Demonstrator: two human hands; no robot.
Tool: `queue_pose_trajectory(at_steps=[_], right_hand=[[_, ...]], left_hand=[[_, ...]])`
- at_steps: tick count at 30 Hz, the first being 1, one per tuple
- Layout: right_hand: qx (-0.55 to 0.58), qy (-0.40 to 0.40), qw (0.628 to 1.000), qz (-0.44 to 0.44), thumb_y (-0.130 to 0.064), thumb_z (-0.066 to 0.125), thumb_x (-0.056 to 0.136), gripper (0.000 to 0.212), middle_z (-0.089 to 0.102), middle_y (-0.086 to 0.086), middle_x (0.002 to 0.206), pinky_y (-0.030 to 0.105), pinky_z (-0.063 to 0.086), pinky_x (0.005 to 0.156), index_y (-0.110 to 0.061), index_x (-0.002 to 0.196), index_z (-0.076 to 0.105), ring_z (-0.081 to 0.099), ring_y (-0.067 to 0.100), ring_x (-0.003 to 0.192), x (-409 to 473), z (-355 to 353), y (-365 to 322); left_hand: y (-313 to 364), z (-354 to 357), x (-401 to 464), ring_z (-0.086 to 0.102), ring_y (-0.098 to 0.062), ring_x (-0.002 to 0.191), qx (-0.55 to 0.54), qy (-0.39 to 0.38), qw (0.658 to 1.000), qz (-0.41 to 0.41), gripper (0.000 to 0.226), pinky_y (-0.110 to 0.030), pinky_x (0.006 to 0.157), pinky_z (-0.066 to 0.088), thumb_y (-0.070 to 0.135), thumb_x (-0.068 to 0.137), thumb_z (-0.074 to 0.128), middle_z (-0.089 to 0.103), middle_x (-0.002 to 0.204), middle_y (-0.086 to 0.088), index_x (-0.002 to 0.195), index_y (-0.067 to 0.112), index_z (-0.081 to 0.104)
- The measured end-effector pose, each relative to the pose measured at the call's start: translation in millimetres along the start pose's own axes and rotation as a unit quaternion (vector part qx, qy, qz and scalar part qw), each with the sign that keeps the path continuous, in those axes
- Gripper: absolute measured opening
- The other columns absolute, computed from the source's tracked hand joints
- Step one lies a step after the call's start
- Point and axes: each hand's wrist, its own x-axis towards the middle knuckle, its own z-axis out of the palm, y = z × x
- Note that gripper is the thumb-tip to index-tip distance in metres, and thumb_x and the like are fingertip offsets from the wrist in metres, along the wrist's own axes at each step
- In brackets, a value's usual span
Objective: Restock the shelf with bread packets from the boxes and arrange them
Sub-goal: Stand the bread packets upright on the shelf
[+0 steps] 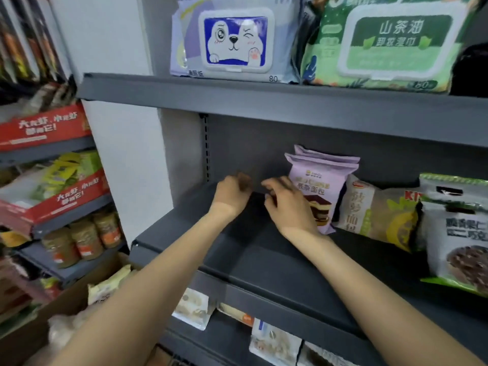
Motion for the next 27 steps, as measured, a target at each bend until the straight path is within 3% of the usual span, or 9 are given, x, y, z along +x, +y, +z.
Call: queue_pose_trajectory(at_steps=[4, 7, 10, 13, 18, 20, 23, 25, 27], right_hand=[[0.095, -0.088, 0.99, -0.056, -0.015, 0.047, 0.094, 0.025, 0.059, 0.004, 0.114, 0.03, 0.048, 0.084, -0.017, 0.115, 0.061, 0.058, 0.019, 0.103, 7.7, 29.7, -73.3], [0.164, -0.142, 0.971, -0.106, -0.014, 0.048, 0.094, 0.024, 0.062, 0.003, 0.111, 0.029, 0.048, 0.085, -0.016, 0.113, 0.063, 0.058, 0.016, 0.1, 2.7, 63.3, -141.9], [0.204, -0.21, 0.944, -0.151, -0.013, 0.046, 0.093, 0.025, 0.065, 0.004, 0.11, 0.037, 0.05, 0.088, -0.016, 0.109, 0.065, 0.06, 0.02, 0.097, -13.4, 106.5, -220.1], [0.237, -0.294, 0.906, -0.19, -0.012, 0.049, 0.094, 0.024, 0.066, 0.003, 0.109, 0.032, 0.05, 0.085, -0.015, 0.111, 0.065, 0.061, 0.019, 0.098, -42.3, 153.3, -301.3], [0.269, -0.428, 0.843, -0.186, -0.009, 0.05, 0.094, 0.023, 0.066, 0.006, 0.115, 0.024, 0.044, 0.087, -0.009, 0.112, 0.065, 0.06, 0.02, 0.107, -106.1, 236.6, -429.0], [0.258, -0.456, 0.832, -0.182, -0.008, 0.052, 0.091, 0.026, 0.064, 0.012, 0.117, 0.029, 0.042, 0.09, -0.005, 0.115, 0.062, 0.058, 0.026, 0.111, -132.0, 276.1, -471.2], [0.191, -0.492, 0.831, -0.177, -0.018, 0.054, 0.085, 0.046, 0.049, 0.021, 0.131, 0.034, 0.038, 0.097, -0.005, 0.129, 0.05, 0.045, 0.031, 0.123, -166.7, 346.3, -518.1], [0.121, -0.503, 0.839, -0.171, -0.037, 0.044, 0.079, 0.054, 0.049, 0.025, 0.128, 0.043, 0.039, 0.1, -0.004, 0.121, 0.053, 0.045, 0.038, 0.123, -185.2, 414.9, -528.0], [0.079, -0.51, 0.843, -0.153, -0.043, 0.032, 0.074, 0.057, 0.053, 0.021, 0.122, 0.044, 0.042, 0.095, -0.008, 0.114, 0.053, 0.05, 0.04, 0.112, -195.8, 454.1, -531.2]], left_hand=[[-47.4, -74.4, -30.8, 0.063, -0.016, 0.083, -0.005, 0.109, 0.994, -0.019, 0.021, -0.02, 0.074, 0.045, 0.008, 0.09, 0.052, 0.068, 0.094, -0.002, 0.105, 0.012, 0.065], [-92.6, -136.9, -73.3, 0.061, -0.008, 0.064, -0.006, 0.18, 0.981, -0.068, 0.009, -0.017, 0.061, 0.044, 0.016, 0.094, 0.052, 0.067, 0.078, 0.005, 0.096, 0.018, 0.061], [-148.8, -202.4, -128.8, 0.06, -0.007, 0.074, 0.055, 0.254, 0.955, -0.142, 0.01, -0.015, 0.06, 0.042, 0.021, 0.094, 0.054, 0.064, 0.081, 0.01, 0.096, 0.018, 0.063], [-210.5, -269.1, -192.7, 0.065, -0.016, 0.077, 0.08, 0.281, 0.921, -0.257, 0.009, -0.03, 0.069, 0.053, 0.021, 0.091, 0.055, 0.07, 0.086, 0.0, 0.092, 0.019, 0.064], [-305.6, -365.8, -308.5, 0.064, -0.028, 0.098, 0.11, 0.25, 0.852, -0.448, 0.018, -0.03, 0.081, 0.047, 0.017, 0.089, 0.054, 0.07, 0.1, -0.012, 0.1, 0.01, 0.065], [-341.5, -393.9, -345.9, 0.061, -0.03, 0.105, 0.117, 0.241, 0.824, -0.5, 0.022, -0.029, 0.084, 0.045, 0.015, 0.089, 0.053, 0.068, 0.106, -0.016, 0.101, 0.002, 0.066], [-391.8, -418.9, -384.4, 0.059, -0.035, 0.107, 0.115, 0.203, 0.797, -0.557, 0.025, -0.032, 0.085, 0.044, 0.016, 0.091, 0.051, 0.066, 0.109, -0.024, 0.096, -0.004, 0.064], [-420.0, -424.0, -397.8, 0.058, -0.038, 0.11, 0.105, 0.166, 0.78, -0.594, 0.033, -0.034, 0.083, 0.043, 0.016, 0.092, 0.048, 0.062, 0.113, -0.028, 0.105, -0.013, 0.06], [-447.2, -423.5, -402.8, 0.057, -0.037, 0.113, 0.074, 0.129, 0.769, -0.622, 0.038, -0.035, 0.079, 0.044, 0.014, 0.093, 0.046, 0.06, 0.119, -0.029, 0.113, -0.016, 0.055]])
